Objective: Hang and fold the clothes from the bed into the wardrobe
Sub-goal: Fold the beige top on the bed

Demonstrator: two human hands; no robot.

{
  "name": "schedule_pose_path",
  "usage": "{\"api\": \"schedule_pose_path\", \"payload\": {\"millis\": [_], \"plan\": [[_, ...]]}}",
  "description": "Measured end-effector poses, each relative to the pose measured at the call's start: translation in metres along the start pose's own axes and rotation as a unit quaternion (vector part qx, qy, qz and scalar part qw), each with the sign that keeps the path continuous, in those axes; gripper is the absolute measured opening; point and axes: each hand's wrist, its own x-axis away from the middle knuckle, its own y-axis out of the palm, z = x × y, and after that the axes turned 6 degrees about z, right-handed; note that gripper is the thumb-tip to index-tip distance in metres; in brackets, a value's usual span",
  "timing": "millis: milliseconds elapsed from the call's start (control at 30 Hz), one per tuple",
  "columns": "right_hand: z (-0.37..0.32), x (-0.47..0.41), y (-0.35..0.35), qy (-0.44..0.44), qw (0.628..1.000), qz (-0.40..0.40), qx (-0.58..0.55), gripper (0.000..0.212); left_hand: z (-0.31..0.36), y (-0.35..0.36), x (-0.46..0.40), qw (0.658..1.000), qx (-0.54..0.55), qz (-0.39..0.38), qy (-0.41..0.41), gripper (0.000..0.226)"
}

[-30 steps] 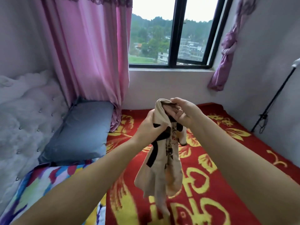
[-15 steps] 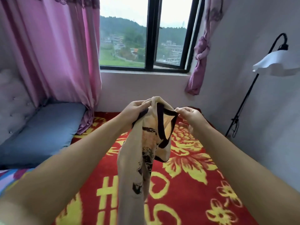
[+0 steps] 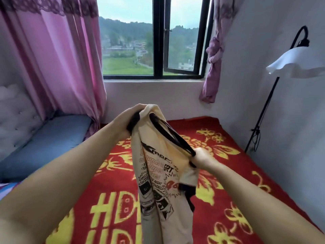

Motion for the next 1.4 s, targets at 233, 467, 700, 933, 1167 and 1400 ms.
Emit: {"api": "schedule_pose_path", "payload": {"millis": [233, 467, 700, 933, 1167, 1400], "plan": [[-0.033, -0.014, -0.083, -0.063, 0.985, 0.026, -0.16, 0.021, -0.039, -0.057, -0.021, 0.965, -0.2, 0.159, -0.062, 0.022], [-0.126, 0.003, -0.112, -0.185, 0.982, 0.027, -0.023, 0.022, -0.053, 0.022, -0.025, 0.929, -0.359, -0.045, 0.084, 0.048], [-0.118, -0.006, -0.138, -0.143, 0.975, 0.128, 0.114, 0.02, -0.041, -0.003, -0.051, 0.906, -0.381, 0.066, 0.17, 0.023], [-0.079, -0.019, -0.133, -0.073, 0.982, 0.151, 0.083, 0.024, -0.013, -0.056, -0.072, 0.84, -0.493, 0.136, 0.183, 0.04], [-0.047, -0.032, -0.144, -0.081, 0.981, 0.169, -0.047, 0.021, 0.017, -0.081, -0.084, 0.823, -0.505, 0.136, 0.22, 0.023], [-0.043, -0.054, -0.146, -0.078, 0.98, 0.173, -0.063, 0.017, 0.028, -0.073, -0.069, 0.902, -0.359, 0.136, 0.196, 0.021]]}}
